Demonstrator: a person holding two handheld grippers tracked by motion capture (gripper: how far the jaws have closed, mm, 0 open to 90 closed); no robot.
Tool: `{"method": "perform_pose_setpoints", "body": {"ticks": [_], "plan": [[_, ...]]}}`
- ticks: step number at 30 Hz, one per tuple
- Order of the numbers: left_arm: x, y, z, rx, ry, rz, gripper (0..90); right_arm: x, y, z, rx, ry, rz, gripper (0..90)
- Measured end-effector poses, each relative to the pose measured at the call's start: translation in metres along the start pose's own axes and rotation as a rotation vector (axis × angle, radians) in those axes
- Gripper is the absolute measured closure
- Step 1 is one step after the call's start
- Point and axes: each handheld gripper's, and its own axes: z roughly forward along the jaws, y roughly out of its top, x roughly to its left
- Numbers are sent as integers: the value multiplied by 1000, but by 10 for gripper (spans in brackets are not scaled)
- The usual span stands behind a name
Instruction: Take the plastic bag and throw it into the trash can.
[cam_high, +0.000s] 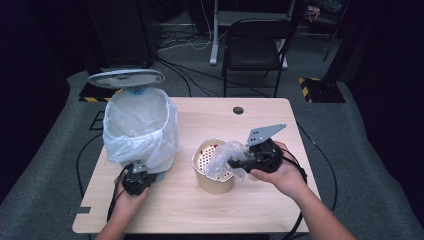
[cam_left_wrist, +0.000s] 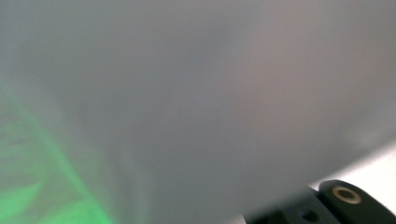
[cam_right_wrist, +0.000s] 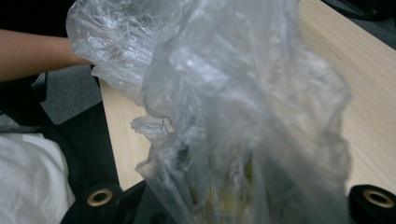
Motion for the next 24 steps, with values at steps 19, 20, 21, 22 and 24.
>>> {"method": "perform_pose_setpoints", "body": {"ticks": [19,20,21,22,24], "plan": [[-1,0,0,-9,-3,-16,900,-22,47,30,-21,-6,18,770],[-1,0,0,-9,-3,-16,900,-23,51,30,-22,-6,10,770],[-1,0,0,-10,-4,-17,900,-23,53,30,-23,-6,10,770],[-1,0,0,-9,-4,-17,900,-23,56,30,-23,-8,11,770],[-1,0,1,-14,-3,-23,900,-23,63,31,-21,-12,1,770]]}}
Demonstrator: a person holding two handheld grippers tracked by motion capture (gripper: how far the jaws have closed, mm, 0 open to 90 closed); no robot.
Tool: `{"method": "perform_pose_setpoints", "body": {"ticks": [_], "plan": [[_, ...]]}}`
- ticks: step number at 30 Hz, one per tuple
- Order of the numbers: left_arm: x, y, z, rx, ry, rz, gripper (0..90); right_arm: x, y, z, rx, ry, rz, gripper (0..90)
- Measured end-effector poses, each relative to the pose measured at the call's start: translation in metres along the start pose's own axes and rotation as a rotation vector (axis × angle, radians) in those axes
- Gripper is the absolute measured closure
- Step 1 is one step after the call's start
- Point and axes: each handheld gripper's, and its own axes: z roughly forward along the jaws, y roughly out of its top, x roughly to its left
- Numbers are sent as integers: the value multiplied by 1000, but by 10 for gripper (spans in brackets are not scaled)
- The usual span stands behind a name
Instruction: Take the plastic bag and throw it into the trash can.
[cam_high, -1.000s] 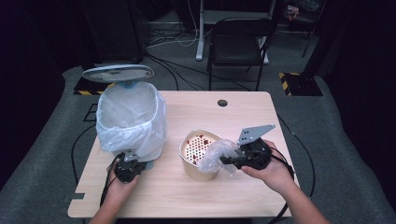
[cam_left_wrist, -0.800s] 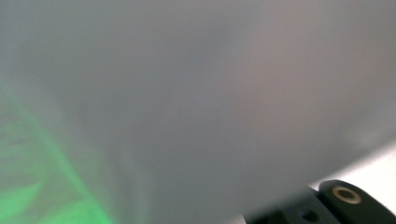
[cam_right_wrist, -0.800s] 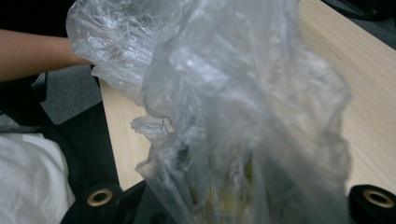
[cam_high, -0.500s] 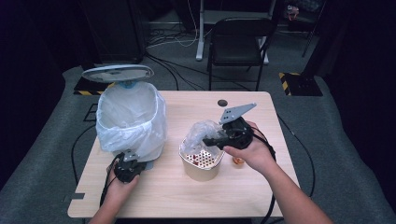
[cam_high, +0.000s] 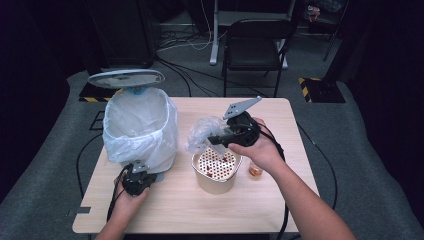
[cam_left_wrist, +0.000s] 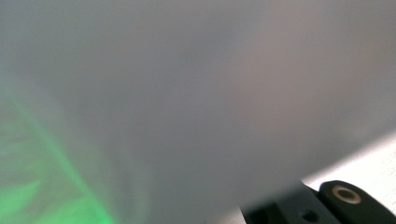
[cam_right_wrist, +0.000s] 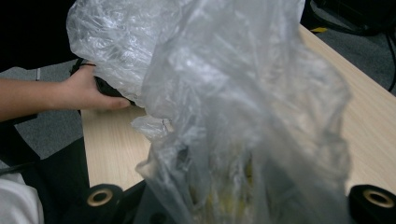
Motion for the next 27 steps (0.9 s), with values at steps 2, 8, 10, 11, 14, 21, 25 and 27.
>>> {"method": "perform_pose_setpoints", "body": {"ticks": [2,8,10,11,14,21,25,27], "plan": [[2,0,-1,17,1,23,900,1,8,1,1,0,-13,770],[2,1,-1,18,-6,36,900,5,31,6,-9,19,-35,770],[1,0,-1,17,5,12,900,6,39,10,-15,24,-43,770],[2,0,-1,17,-1,30,900,7,43,12,-15,27,-43,770],[0,0,0,3,3,-1,900,8,53,18,-15,28,-52,770],[2,0,-1,19,1,33,900,6,68,33,-29,35,-49,770],[2,0,-1,16,1,20,900,5,73,41,-40,39,-43,770],[2,0,-1,17,1,22,900,5,76,46,-41,42,-42,770]]}}
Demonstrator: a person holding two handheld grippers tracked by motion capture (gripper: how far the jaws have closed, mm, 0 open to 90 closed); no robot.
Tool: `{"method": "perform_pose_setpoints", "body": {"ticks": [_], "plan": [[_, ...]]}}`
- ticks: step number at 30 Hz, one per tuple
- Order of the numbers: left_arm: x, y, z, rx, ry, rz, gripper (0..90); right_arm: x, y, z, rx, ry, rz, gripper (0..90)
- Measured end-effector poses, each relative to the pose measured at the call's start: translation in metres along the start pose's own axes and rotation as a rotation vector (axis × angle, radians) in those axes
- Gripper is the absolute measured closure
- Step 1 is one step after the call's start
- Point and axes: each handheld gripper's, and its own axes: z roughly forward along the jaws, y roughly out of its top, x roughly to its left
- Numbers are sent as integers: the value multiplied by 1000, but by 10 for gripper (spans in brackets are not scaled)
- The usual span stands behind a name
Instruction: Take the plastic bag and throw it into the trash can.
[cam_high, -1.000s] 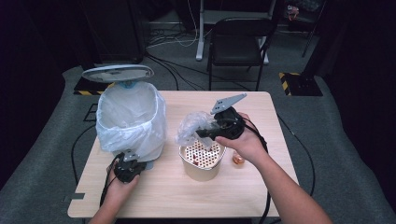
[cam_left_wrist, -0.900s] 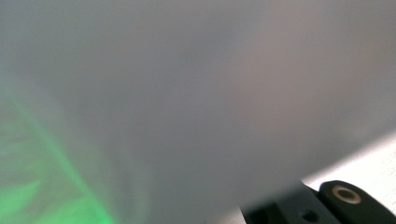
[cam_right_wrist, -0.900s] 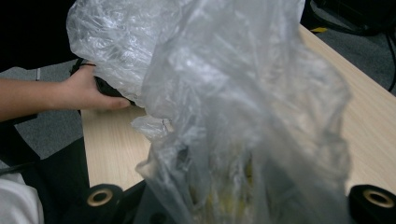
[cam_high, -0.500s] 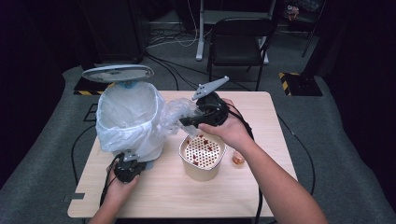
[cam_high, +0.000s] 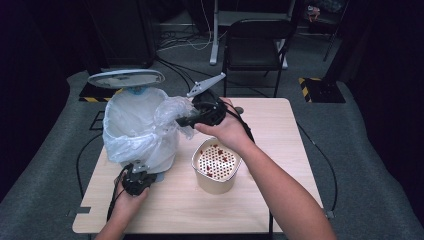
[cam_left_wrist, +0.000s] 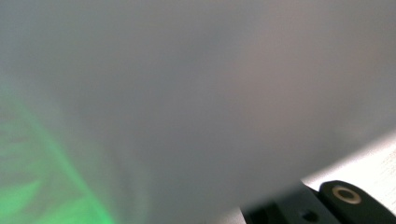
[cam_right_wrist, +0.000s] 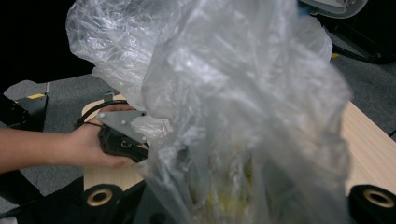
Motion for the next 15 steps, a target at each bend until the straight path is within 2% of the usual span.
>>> {"method": "perform_pose_setpoints", "body": {"ticks": [2,8,15], "plan": [[-1,0,0,-7,0,-11,900,-1,2,4,-3,2,0,769],[0,0,0,0,-1,0,900,-3,6,12,-8,5,11,769],[0,0,0,0,-1,1,900,0,18,23,-22,11,-6,769]]}}
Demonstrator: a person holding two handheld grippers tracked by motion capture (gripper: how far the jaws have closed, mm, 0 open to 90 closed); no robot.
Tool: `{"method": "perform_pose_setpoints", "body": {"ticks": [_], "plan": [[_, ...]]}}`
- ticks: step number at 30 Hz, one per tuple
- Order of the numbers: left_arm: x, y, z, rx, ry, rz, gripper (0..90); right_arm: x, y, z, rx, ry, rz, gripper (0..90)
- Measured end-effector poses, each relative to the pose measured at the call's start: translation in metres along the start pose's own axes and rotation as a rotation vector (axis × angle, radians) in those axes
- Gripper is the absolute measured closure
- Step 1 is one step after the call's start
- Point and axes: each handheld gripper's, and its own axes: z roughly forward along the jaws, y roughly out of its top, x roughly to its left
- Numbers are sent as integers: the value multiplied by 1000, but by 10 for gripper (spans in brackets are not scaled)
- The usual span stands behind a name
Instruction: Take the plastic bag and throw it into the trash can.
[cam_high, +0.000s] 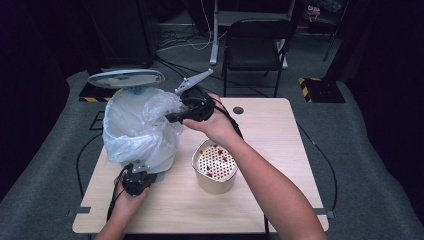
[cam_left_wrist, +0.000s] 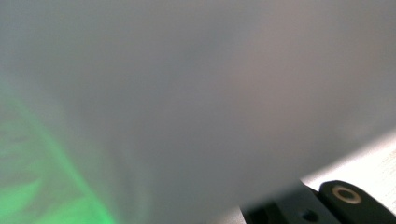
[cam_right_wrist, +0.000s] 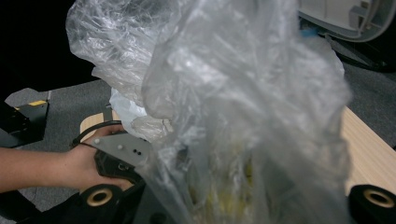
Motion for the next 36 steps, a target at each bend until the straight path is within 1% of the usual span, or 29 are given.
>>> {"method": "perform_pose_setpoints", "body": {"ticks": [3,13,15,18,19,21,22,23,25,31,32,33,34,35,36], "plan": [[0,0,0,0,-1,-1,900,3,5,6,4,-2,-14,769],[0,0,0,-1,-1,-1,900,8,18,24,-14,3,-20,767],[0,-1,-1,4,-4,-11,900,9,20,29,-18,2,-22,767],[0,-1,0,-8,-3,-7,900,10,21,34,-16,-1,-23,765],[1,-1,0,-1,-4,-6,900,9,22,36,-16,-1,-24,765],[1,-1,0,-2,-5,-7,900,8,23,39,-21,-2,-19,764],[2,0,0,-1,-9,13,900,8,24,42,-22,0,-18,764],[1,0,0,-2,-12,4,900,7,24,44,-24,-2,-15,764],[3,0,-1,3,-10,12,900,7,24,47,-25,-5,-15,765],[3,-1,0,-2,-13,-1,900,7,27,59,-28,-18,-19,761],[3,-1,-1,3,-17,6,900,7,28,61,-30,-17,-26,759],[2,-1,-1,-1,-17,-5,900,8,28,62,-30,-20,-28,758],[3,-1,-1,3,-18,10,900,8,28,64,-31,-21,-35,757],[4,-1,-1,4,-17,16,900,8,28,65,-30,-28,-31,755],[4,-1,-1,3,-17,15,900,8,28,67,-29,-27,-37,753]]}}
